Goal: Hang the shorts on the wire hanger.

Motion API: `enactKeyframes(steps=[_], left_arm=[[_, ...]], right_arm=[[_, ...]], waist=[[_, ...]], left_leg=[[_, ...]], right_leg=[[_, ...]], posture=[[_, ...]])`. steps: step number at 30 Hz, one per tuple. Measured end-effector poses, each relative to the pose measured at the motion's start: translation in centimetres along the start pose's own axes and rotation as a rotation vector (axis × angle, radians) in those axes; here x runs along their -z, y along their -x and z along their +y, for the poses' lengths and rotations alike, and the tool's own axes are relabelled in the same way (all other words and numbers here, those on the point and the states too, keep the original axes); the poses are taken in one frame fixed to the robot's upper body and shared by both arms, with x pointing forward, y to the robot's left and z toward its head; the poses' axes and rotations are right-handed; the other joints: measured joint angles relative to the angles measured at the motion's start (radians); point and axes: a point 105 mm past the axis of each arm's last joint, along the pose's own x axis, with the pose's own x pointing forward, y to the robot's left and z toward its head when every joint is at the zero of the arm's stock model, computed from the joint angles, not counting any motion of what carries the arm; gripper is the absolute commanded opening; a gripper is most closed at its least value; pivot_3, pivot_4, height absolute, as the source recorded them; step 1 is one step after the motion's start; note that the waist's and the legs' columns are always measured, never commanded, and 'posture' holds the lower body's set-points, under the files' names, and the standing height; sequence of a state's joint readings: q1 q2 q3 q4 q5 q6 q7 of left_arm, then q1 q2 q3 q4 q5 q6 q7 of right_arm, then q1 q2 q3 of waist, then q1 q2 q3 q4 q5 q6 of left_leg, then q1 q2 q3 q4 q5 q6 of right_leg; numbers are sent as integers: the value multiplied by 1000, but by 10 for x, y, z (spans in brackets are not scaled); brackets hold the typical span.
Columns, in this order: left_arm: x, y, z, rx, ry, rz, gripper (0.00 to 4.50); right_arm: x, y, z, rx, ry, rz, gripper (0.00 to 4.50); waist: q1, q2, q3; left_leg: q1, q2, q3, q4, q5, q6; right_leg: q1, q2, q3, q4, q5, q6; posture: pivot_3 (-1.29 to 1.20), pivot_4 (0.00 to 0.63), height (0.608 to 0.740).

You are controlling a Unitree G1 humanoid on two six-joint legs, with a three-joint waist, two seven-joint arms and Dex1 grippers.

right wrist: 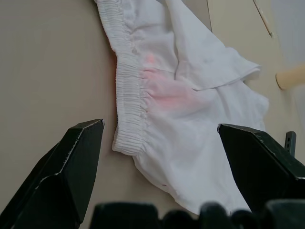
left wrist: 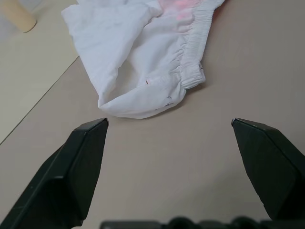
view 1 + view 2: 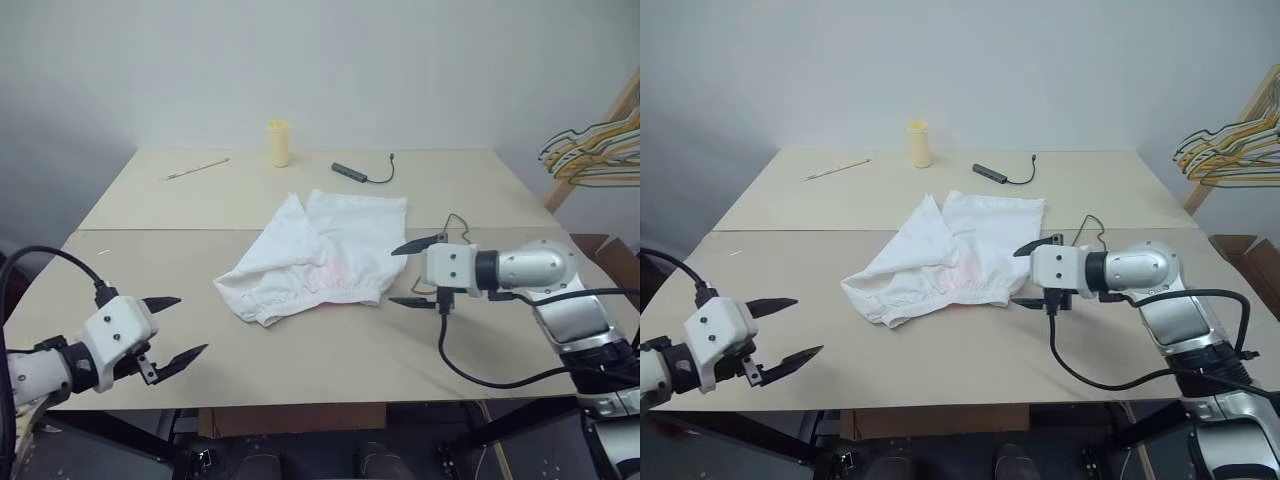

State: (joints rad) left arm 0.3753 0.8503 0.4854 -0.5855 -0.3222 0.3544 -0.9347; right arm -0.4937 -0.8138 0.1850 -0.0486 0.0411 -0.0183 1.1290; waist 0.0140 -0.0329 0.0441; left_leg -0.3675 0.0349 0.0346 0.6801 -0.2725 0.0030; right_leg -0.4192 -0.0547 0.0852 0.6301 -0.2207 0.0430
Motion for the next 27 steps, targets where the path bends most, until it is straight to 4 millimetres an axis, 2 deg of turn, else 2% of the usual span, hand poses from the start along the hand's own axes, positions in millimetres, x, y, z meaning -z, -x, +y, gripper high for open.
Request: enactKeyframes(steps=[12,16,19,23,27], left_arm=[[0,-1,1,-21,33,-2,4500],[3,-1,0,-11,20,22,4500],[7,-2,-2,3,11,45,4500],[15,-4,-8,25,22,74,4500],[18,-9,-14,56,23,82,4500]], right_arm=[[-1,-4,2,-19,-33,0,4445],[-10,-10,2,-46,-48,1,4445],[-26,-22,5,-63,-56,-39,4445],[-46,-52,12,-106,-67,-83,4445],[-78,-83,15,-132,-83,-140,4445]], waist=[[-1,0,0],[-1,0,0],[-3,0,0],[-4,0,0],[-4,0,0]], left_leg=[[0,0,0,0,0,0],[0,0,0,0,0,0],[0,0,0,0,0,0],[0,0,0,0,0,0],[0,1,0,0,0,0]], right_leg=[[0,0,0,0,0,0],[0,0,0,0,0,0],[0,0,0,0,0,0],[-1,0,0,1,0,0],[-2,0,0,2,0,0]], posture=[[118,0,740],[111,0,740],[102,0,740],[75,0,740],[66,0,740]])
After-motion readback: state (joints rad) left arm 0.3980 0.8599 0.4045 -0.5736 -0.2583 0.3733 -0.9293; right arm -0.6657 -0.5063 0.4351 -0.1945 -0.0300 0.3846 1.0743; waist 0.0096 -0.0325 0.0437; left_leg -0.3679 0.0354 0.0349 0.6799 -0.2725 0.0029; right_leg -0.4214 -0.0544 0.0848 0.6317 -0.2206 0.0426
